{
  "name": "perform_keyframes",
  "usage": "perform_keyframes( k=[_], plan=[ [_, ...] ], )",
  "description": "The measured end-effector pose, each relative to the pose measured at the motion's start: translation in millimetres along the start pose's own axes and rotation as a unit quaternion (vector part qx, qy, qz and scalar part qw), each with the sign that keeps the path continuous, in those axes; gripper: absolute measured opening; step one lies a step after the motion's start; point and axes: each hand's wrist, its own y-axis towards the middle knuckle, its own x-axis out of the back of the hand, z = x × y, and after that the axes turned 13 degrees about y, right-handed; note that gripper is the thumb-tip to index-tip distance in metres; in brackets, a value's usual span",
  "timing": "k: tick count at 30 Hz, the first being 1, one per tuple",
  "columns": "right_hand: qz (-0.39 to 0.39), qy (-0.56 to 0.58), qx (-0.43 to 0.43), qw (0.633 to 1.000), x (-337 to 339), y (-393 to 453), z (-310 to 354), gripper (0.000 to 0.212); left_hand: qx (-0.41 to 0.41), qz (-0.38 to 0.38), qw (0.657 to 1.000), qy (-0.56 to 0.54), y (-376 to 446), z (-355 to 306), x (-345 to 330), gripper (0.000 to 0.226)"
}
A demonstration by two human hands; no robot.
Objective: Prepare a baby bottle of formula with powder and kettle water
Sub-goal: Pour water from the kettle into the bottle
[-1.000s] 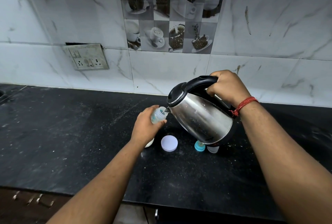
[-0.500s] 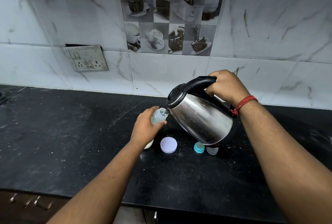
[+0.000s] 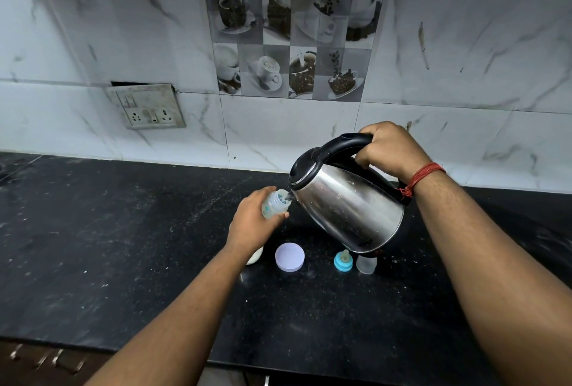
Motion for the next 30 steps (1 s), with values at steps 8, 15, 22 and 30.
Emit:
perform_keyframes(
  k=[8,15,22,30],
  plan=[
    [0.006,0.002,-0.001,1.0,-1.2,12.3,-6.0,0.015,0.001,0.001,1.0,-0.009,8.6,-0.9,-5.3,0.062],
    [0.014,0.031,-0.002,0.999,-1.6,27.8,-21.2,0.013,0.017,0.002,1.0,-0.025,19.4,-1.3,-12.9,0.062],
    [0.007,0.131,-0.024,0.991,-5.7,37.8,-48.9,0.015,0.039,0.003,0.996,-0.084,28.5,0.4,-18.1,0.058],
    [-0.03,0.239,-0.059,0.969,-13.1,37.3,-81.8,0.019,0.08,0.027,0.981,-0.173,31.2,-1.5,-28.4,0.053]
  ],
)
